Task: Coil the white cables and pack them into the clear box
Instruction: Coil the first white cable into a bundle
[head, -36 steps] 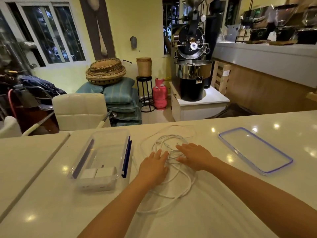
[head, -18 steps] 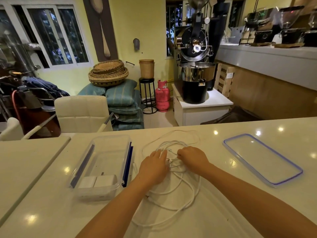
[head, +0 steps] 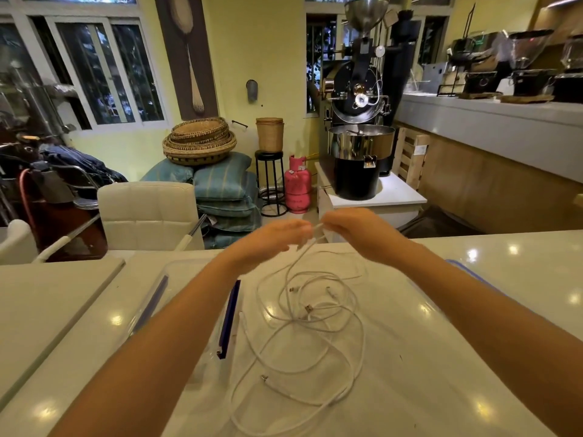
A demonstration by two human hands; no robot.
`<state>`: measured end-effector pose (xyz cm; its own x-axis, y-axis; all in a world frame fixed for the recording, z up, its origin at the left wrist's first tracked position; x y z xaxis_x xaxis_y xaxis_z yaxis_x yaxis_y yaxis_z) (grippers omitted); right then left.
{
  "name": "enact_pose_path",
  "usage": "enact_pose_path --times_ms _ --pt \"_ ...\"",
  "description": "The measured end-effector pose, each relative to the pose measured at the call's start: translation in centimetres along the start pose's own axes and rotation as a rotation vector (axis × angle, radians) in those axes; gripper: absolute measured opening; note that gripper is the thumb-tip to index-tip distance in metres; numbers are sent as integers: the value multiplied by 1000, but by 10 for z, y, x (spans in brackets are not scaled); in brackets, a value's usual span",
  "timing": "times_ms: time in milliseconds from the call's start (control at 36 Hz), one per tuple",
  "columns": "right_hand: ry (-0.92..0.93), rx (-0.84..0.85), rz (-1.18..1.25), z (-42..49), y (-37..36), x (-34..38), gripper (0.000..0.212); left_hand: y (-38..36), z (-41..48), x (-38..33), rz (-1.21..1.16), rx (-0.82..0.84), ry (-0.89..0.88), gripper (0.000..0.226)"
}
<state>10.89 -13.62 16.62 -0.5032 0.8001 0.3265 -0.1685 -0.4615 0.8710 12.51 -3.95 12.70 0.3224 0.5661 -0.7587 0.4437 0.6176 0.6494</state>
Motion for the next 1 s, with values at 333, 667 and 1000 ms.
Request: enact_pose_path --times_ms 333,667,1000 --pt "166 -258 252 25 57 23 24 21 -3 -61 -471 153 -188 28" --pt "-284 -3 1040 22 -26 20 38 43 -8 -106 -619 17 -375 21" --pt "-351 294 841 -19 -91 45 4 100 -9 -84 -454 -425 -311 20"
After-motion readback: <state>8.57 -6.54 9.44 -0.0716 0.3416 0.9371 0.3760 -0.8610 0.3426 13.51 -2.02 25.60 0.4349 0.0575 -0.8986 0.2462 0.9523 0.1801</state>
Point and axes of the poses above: each hand's wrist, its own z-axis towards the middle knuckle, its own y-axis out of the back of the hand, x = y × z, the point moved 9 cm from there along z, towards the middle knuckle, and after that the axes turned 7 degrees about z, right-handed, at the moved point
